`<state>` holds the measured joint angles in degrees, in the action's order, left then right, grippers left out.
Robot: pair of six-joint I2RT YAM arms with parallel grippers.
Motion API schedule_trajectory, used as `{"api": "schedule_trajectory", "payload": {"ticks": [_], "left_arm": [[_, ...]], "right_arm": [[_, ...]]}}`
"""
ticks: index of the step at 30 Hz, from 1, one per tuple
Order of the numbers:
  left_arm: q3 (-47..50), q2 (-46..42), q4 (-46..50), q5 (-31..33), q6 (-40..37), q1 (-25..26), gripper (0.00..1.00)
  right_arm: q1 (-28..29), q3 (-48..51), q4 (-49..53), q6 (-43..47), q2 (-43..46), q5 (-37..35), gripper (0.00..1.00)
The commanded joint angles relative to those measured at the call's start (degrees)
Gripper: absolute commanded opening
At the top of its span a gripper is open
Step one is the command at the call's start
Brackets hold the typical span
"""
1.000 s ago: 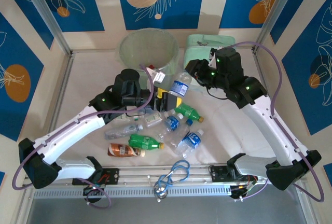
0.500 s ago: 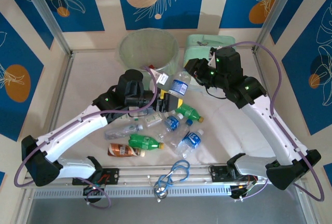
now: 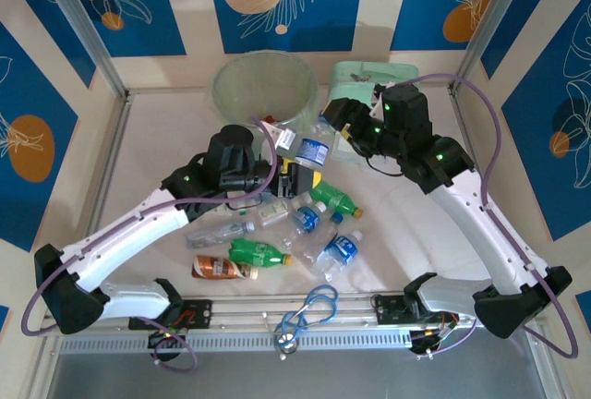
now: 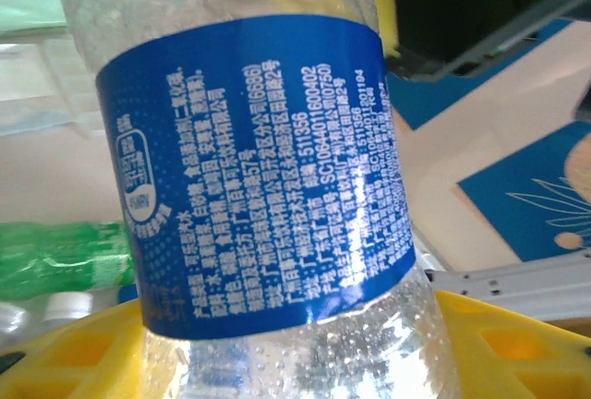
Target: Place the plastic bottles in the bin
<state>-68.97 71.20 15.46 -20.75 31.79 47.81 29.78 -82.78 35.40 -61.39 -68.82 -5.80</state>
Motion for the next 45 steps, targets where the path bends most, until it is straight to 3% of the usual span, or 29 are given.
{"api": "schedule_trajectory", "payload": {"ticks": [1, 6, 10, 20, 26, 36, 45], "left_arm": [[-5.1, -1.4, 5.9, 7.7, -3.2, 0.1, 0.52], [-14.0, 1.0, 15.8, 19.6, -6.6, -1.1, 0.52], [-22.9, 6.2, 21.0, 22.9, -9.4, -4.7, 0.52], [-42.2, 23.4, 26.5, 17.5, -8.4, -17.8, 0.49], [-44.5, 29.3, 28.7, 17.5, -10.3, -19.8, 0.48], [-44.3, 32.3, 32.1, 18.7, -12.7, -20.3, 0.48], [-44.1, 33.7, 33.2, 19.1, -13.2, -20.4, 0.57]], "right_arm": [[-1.8, -5.2, 9.4, 3.6, 0.9, -5.1, 0.97], [-7.2, -5.4, 16.7, 7.1, 5.2, -6.5, 0.99], [-8.9, -1.3, 18.8, 8.1, 8.8, -4.6, 0.98], [-9.1, 9.3, 21.3, 8.4, 11.9, -1.4, 0.97], [-9.7, 13.2, 23.0, 9.6, 12.6, -1.4, 0.97], [-11.0, 20.5, 23.2, 10.5, 12.9, -0.2, 0.96], [-11.4, 22.2, 22.7, 10.9, 12.1, 0.1, 0.96]]}}
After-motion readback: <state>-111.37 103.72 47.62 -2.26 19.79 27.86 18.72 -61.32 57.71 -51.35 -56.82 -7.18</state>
